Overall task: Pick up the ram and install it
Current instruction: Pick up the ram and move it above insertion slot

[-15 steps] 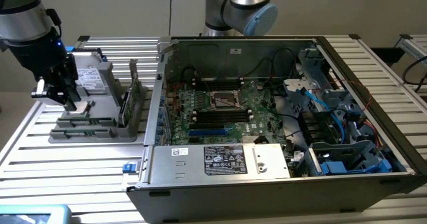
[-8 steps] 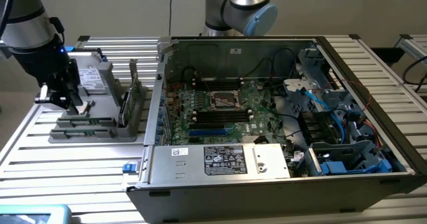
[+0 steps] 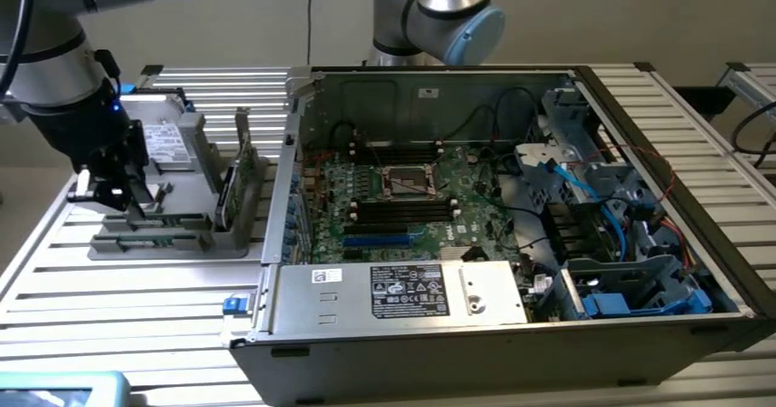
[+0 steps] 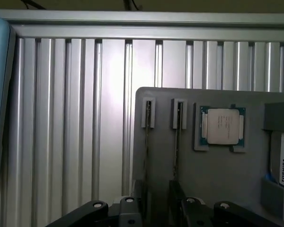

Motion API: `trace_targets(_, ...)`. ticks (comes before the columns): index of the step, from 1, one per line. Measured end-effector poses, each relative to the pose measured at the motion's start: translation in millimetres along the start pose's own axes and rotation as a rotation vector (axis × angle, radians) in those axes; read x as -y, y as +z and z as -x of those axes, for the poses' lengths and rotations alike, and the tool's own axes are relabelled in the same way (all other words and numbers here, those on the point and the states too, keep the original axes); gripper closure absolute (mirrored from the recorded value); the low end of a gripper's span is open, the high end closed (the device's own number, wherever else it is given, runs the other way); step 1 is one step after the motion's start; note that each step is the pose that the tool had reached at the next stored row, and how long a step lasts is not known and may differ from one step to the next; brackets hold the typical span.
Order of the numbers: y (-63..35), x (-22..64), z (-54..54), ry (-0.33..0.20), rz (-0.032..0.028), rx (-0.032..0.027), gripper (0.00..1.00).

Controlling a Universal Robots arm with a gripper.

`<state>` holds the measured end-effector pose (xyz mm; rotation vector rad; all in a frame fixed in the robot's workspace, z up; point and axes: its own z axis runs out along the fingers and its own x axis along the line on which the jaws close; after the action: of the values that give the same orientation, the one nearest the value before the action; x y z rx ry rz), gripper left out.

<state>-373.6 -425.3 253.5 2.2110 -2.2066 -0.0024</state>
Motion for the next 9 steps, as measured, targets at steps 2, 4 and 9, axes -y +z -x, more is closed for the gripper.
trace_targets(2, 2.7, 0.1, -3.0, 0.001, -0.0001, 0.0001, 0.64)
trace_targets(4, 6.5, 1.1, -4.7, 0.002, -0.0002, 0.0002, 0.64)
trace_targets(9, 15.4, 5.7, -5.2, 0.007, 0.0001, 0.0002, 0.64)
